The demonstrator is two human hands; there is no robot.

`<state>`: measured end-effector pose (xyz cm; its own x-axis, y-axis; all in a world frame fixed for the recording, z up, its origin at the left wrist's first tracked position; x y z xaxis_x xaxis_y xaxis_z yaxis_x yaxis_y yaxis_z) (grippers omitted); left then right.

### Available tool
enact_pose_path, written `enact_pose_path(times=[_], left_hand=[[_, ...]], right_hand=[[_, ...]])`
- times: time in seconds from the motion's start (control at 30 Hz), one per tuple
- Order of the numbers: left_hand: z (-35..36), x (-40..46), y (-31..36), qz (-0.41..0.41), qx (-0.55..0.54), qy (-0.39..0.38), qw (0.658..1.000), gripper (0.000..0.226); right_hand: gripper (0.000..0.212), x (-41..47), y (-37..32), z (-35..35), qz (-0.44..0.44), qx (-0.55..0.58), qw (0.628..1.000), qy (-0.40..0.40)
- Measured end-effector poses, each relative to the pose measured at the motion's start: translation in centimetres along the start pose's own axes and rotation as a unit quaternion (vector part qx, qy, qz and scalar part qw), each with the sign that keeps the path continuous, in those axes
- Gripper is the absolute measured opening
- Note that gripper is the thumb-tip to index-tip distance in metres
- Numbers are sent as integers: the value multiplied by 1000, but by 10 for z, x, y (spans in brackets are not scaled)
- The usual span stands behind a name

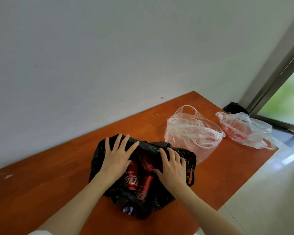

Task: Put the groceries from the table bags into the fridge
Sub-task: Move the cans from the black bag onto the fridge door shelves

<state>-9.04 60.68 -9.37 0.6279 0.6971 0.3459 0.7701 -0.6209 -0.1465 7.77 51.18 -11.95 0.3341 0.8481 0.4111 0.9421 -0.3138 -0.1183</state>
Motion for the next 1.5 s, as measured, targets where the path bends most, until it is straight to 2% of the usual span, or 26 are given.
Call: enact_pose_path(times=[0.03,0.1,0.17,0.23,0.3,0.37,0.43,0.47,0.5,0.57,0.6,0.7,0.73,0.77,0.83,0.9,0.93,1.0,1.07,1.17,1.23,1.3,1.37,1.4,1.47,1.5], left_hand=[[7,2,0,-19,1,-17,1000,83],[17,8,-2,-53,-5,-42,998,68],[28,16,-6,-78,-38,-94,992,35],[35,25,-13,-131,-187,-129,965,17],[35,36,-18,-200,-353,-174,897,21],[39,49,-28,-279,-448,-223,819,21],[48,58,-38,-376,-546,-270,698,27],[53,62,-43,-411,-579,-281,646,33],[55,66,-46,-426,-586,-286,627,37],[60,72,-49,-446,-571,-251,642,38],[61,75,-48,-448,-537,-206,685,35],[42,74,-43,-357,-345,-54,866,27],[31,70,-39,-302,-278,2,912,27],[19,62,-30,-231,-225,67,944,25],[5,41,-5,-52,-180,144,972,20],[12,20,11,127,-146,121,974,20],[20,14,12,164,-119,81,976,26],[35,15,-5,135,-46,-53,988,62],[42,16,-31,85,21,-171,981,101],[34,15,-61,44,36,-273,960,108],[25,16,-67,27,-21,-240,970,94],[14,13,-60,30,-99,-149,983,67],[3,2,-40,84,-129,-41,987,46],[-2,-5,-28,99,-144,-26,984,48],[-7,-22,1,97,-208,-93,969,65],[-8,-32,15,94,-225,-157,957,74]], right_hand=[[75,3,3,10,20,-15,999,-28],[54,11,9,22,42,-9,998,-45],[23,22,18,30,108,101,985,-90],[20,37,28,31,214,259,928,-162],[19,54,46,33,329,375,845,-193],[22,68,63,35,412,485,731,-247],[26,76,71,32,468,548,611,-328],[26,78,73,33,484,552,577,-358],[24,80,73,35,497,544,562,-376],[16,84,69,41,520,514,579,-361],[13,87,68,45,518,484,628,-322],[15,89,67,36,390,319,859,-92],[18,86,61,26,296,257,920,-4],[19,80,50,13,182,219,955,84],[15,59,28,6,-25,203,965,164],[20,38,17,18,-140,189,962,137],[34,34,14,26,-157,173,968,91],[73,36,16,36,-136,110,982,-65],[100,41,32,39,-113,54,960,-250],[111,44,60,33,-132,46,919,-367],[105,40,71,21,-126,80,908,-392],[83,32,68,5,-137,123,915,-359],[52,25,54,-14,-182,173,942,-222],[42,21,47,-24,-201,202,950,-125],[36,14,42,-31,-224,197,953,55],[44,14,44,-27,-211,153,961,94]])
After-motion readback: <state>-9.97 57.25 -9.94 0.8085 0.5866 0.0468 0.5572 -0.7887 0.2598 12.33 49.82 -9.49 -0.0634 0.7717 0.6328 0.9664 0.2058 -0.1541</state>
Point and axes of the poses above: each hand's wrist, its own x-axis towards the middle knuckle, its own z-axis out of the palm, y = z × x, the point moved 3 cm from there along x, towards the middle knuckle, and after that the axes turned 12 degrees about y, right-handed, at the moved point
